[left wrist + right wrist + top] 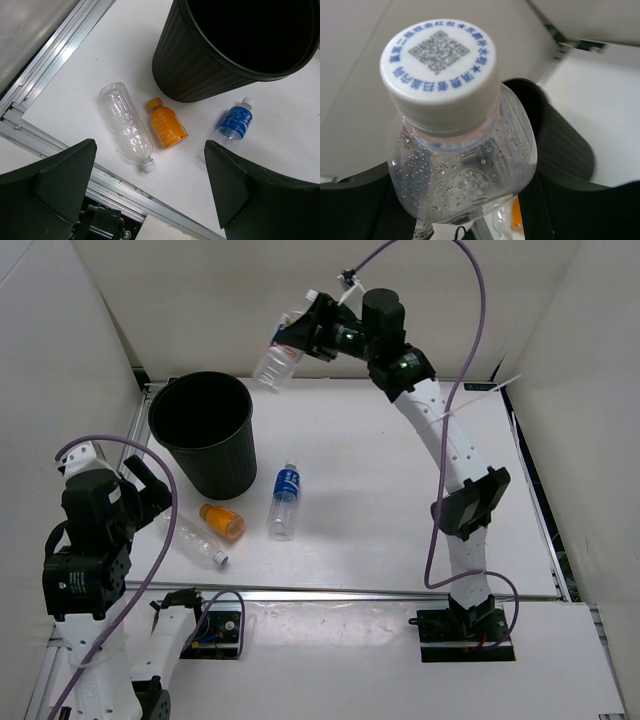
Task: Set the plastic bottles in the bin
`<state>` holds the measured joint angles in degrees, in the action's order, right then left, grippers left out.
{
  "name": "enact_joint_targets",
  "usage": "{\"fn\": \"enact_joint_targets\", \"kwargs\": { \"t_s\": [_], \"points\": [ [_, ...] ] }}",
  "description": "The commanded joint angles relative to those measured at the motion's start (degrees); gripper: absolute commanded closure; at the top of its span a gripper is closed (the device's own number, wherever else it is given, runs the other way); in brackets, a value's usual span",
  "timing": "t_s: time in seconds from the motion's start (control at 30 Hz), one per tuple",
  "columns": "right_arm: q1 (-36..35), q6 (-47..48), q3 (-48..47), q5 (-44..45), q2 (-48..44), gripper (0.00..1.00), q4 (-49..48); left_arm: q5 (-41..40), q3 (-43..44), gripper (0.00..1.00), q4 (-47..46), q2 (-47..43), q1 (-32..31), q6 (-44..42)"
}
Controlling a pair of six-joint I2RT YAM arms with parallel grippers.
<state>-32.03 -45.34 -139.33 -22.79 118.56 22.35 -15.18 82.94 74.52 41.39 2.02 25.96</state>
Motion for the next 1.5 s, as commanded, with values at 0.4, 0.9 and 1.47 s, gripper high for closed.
{"fn": "enact_joint_targets", "kwargs": {
  "t_s": [0.4,0.9,1.47],
  "points": [
    [-11.91,2.97,-4.64,5.29,12.04,0.93,-23.75,0.58,5.12,0.0,-0.78,4.84,-0.26,-6.09],
    [-13.06,15.64,-4.46,7.41,9.15,0.0,-17.43,0.59,2.85,0.0,-2.62,4.06,-0.26,-4.43],
    [-0.05,-1.16,32.45,14.27,-8.8,0.0,8.93,-0.2,-1.11,0.0,-4.21,1.07,-0.26,0.76]
  ]
}}
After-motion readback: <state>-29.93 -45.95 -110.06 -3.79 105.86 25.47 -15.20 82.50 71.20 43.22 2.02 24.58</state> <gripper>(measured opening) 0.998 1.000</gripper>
